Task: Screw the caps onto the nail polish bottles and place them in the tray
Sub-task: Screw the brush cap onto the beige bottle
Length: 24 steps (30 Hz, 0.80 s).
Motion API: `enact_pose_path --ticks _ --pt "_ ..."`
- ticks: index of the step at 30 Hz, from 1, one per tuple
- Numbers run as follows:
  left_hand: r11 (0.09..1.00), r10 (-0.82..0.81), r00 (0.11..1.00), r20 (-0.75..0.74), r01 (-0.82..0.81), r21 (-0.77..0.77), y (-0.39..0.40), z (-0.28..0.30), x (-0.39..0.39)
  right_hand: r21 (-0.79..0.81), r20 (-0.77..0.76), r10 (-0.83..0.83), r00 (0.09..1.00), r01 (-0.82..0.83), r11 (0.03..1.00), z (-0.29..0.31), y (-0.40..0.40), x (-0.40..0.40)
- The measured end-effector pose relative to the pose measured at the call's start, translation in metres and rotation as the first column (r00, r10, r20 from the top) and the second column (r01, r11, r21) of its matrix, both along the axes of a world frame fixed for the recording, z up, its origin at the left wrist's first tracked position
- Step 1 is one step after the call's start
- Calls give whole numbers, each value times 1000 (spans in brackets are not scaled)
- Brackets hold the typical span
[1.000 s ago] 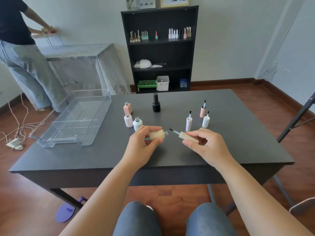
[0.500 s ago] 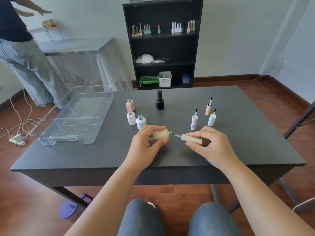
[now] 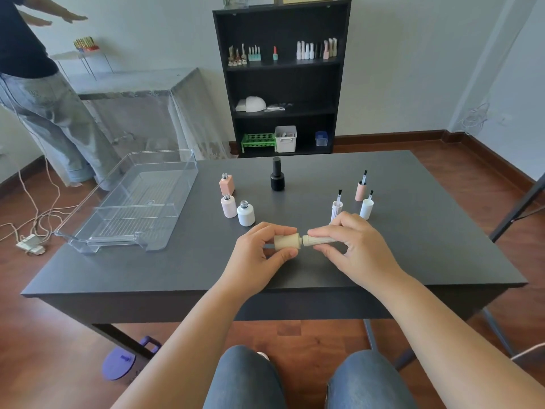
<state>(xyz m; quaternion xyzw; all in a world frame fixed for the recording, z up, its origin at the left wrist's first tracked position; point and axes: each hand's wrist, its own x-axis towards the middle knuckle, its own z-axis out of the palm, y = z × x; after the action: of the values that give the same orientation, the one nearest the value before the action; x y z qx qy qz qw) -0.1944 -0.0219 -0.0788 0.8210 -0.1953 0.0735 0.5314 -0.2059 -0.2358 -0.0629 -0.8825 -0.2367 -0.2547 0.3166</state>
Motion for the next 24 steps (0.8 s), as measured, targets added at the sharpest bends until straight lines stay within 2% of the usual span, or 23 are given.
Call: enact_pose_path --ticks 3,7,11,14,16,18,21,24 --pt "1000 -2 998 -60 2 -7 3 -1 2 -28 30 14 999 -13 1000 1 -1 1" --pt "998 -33 969 -245 18 -64 5 4 5 -62 101 34 994 -28 998 2 -3 0" --pt "969 -142 915 -378 50 -242 2 14 5 -38 175 32 984 -25 999 4 -1 -2" --pt "944 -175 898 -403 36 -329 1 18 1 -55 177 38 984 -28 998 9 1 -5" --pt "942 -170 912 -373 39 -334 1 18 0 -81 97 45 994 -37 996 13 -1 -5" --pt "961 -125 943 -309 38 -273 3 17 1 -69 -115 61 992 -69 995 18 -3 -4" --pt "974 -94 971 -222 44 -221 6 20 1 52 -463 103 880 -89 995 20 -2 -1" --pt "961 -123 979 -162 76 -267 5 27 0 200 -533 143 834 -41 979 20 2 -2"
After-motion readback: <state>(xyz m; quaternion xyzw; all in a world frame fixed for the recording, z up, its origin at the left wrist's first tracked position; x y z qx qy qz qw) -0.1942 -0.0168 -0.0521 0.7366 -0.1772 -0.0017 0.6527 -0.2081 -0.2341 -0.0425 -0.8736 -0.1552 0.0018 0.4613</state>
